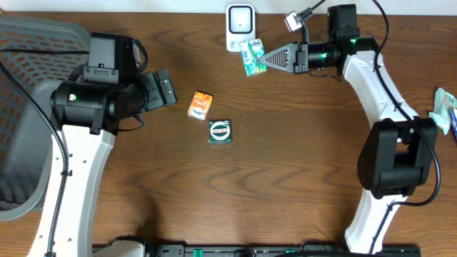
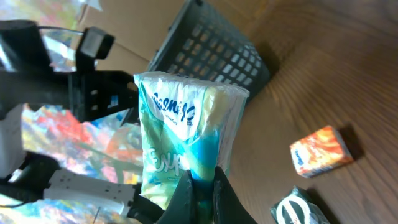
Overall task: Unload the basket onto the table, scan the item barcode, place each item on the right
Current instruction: 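Lift the Kleenex pack and swing it toward the scanner, then hold the Kleenex pack in front of the scanner face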
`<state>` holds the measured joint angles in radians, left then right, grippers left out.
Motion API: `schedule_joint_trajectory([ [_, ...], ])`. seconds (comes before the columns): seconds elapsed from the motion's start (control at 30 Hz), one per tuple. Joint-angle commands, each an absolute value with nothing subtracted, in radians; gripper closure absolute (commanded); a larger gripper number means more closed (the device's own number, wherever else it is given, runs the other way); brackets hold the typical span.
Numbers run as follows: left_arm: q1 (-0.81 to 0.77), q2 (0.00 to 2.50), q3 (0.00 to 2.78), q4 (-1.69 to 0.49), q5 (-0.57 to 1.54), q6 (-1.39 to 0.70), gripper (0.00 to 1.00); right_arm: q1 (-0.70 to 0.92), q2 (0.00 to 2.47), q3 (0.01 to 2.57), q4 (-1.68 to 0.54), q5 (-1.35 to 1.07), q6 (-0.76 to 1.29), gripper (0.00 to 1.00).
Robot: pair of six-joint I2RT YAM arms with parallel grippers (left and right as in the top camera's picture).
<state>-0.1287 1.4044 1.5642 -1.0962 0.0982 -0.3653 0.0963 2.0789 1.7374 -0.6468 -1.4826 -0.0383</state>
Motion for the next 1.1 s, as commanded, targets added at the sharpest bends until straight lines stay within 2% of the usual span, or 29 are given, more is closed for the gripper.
schedule_joint_trajectory([
  [0.0,-0.125,1.405,1.576,-1.099,0.092,-0.360,0.02,0.105,2.067,1.739,-0.647,-1.562,-0.080,0.99],
  [1.07,-0.125,1.405,1.576,-1.099,0.092,-0.360,0.02,0.142,2.067,1.739,-0.647,-1.541,-0.087,0.99],
])
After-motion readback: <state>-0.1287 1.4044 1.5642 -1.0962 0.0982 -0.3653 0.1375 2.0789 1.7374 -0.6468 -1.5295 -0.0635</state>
